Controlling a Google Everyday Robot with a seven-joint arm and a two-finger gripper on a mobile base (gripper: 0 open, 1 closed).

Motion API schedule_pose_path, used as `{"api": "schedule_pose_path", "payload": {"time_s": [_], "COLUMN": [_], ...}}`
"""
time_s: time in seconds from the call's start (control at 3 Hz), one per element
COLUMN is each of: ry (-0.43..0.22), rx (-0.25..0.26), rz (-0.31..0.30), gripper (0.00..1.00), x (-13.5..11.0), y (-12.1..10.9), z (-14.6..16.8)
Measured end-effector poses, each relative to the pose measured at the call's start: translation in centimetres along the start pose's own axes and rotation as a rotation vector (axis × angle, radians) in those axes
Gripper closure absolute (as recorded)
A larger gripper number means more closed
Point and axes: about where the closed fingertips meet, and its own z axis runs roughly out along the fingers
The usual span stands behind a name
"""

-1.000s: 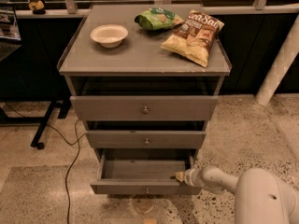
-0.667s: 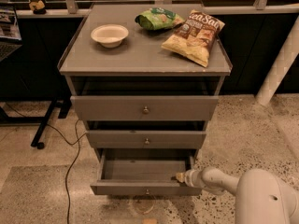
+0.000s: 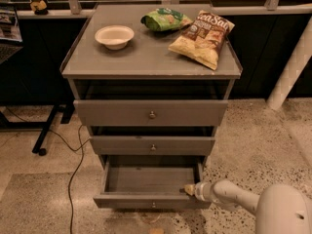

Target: Open bottom drawer

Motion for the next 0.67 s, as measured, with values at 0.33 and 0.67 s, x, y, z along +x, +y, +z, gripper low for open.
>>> {"api": "schedule_pose_path", "payload": {"time_s": [0.33,0.67], "ry": [-0.006,-0.009], "rx": [-0.016,-0.019], "rz": [0.021,0.024], "gripper": [1.00,1.00], "x": [1.51,1.61], "y": [0.12,0.11], "z": [-0.88,-0.95]}}
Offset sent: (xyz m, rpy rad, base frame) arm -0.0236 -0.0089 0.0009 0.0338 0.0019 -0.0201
